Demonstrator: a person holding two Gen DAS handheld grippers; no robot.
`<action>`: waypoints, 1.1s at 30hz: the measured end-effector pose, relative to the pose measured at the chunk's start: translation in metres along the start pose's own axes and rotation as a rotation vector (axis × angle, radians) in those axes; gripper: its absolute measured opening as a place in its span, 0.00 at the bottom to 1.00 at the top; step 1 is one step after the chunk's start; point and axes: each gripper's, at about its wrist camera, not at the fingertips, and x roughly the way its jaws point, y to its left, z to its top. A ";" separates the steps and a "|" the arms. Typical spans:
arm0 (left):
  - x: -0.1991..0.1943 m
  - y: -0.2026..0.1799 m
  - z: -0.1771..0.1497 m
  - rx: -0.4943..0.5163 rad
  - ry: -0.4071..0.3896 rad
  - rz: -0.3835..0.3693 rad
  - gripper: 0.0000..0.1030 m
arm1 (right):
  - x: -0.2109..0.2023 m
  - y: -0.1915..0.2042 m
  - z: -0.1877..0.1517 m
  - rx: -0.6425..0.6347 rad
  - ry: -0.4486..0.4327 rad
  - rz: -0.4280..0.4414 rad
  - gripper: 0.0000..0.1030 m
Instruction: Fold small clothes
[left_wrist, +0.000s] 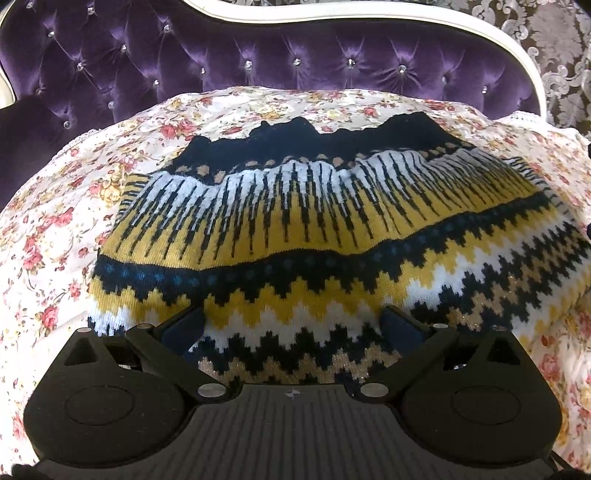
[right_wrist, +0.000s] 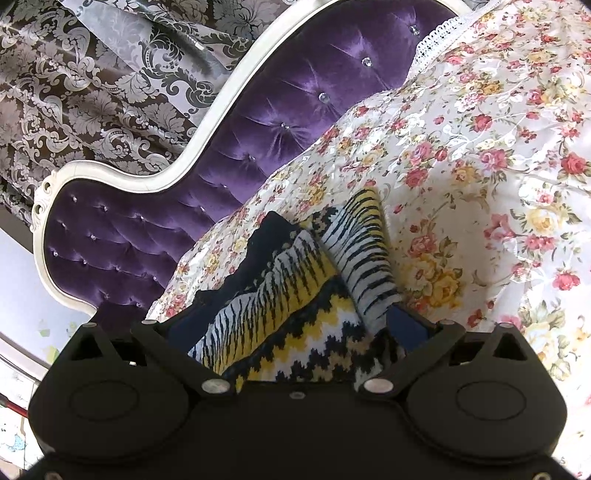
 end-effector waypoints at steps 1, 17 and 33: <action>0.000 0.000 0.000 0.001 0.003 0.000 1.00 | 0.000 0.000 0.000 0.001 0.000 0.000 1.00; -0.017 -0.009 0.071 -0.041 -0.055 -0.008 0.93 | 0.000 -0.002 0.002 0.020 -0.002 0.010 1.00; 0.056 -0.012 0.079 -0.070 0.076 0.001 0.96 | 0.009 -0.022 0.011 0.076 0.027 -0.027 1.00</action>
